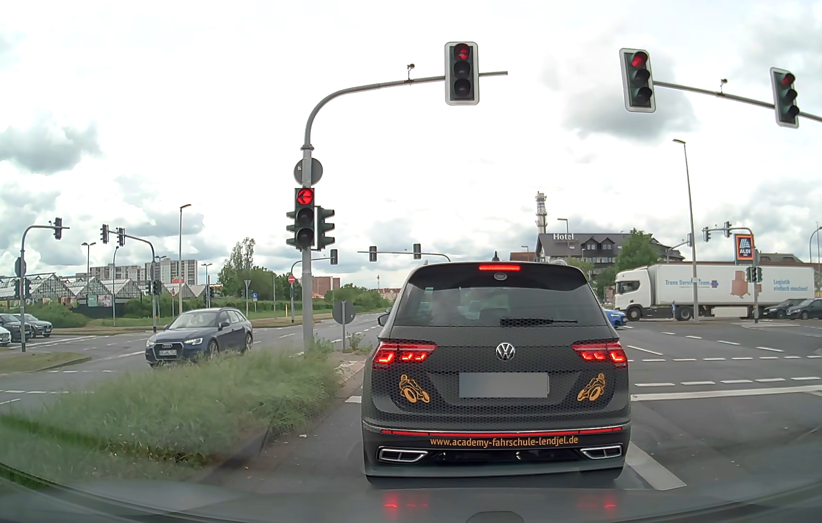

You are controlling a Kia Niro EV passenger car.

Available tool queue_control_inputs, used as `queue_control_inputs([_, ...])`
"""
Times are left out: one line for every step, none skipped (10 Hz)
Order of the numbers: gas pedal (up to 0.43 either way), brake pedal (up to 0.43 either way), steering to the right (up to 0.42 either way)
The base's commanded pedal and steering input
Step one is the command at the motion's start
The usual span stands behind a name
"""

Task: Follow the waypoints while adhering to traffic rules and regulations

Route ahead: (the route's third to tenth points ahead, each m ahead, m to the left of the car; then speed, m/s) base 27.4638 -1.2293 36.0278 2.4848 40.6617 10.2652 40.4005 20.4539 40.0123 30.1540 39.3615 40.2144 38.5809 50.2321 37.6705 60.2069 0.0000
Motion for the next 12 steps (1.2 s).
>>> queue_control_inputs([0.0, 0.262, 0.005])
queue_control_inputs([0.0, 0.262, 0.005])
queue_control_inputs([0.0, 0.262, 0.005])
queue_control_inputs([0.0, 0.262, 0.005])
queue_control_inputs([0.0, 0.262, 0.005])
queue_control_inputs([0.0, 0.262, 0.005])
queue_control_inputs([0.0, 0.256, 0.006])
queue_control_inputs([0.0, 0.262, 0.006])
queue_control_inputs([0.0, 0.262, 0.005])
queue_control_inputs([0.0, 0.262, 0.006])
queue_control_inputs([0.0, 0.262, 0.006])
queue_control_inputs([0.0, 0.262, 0.005])
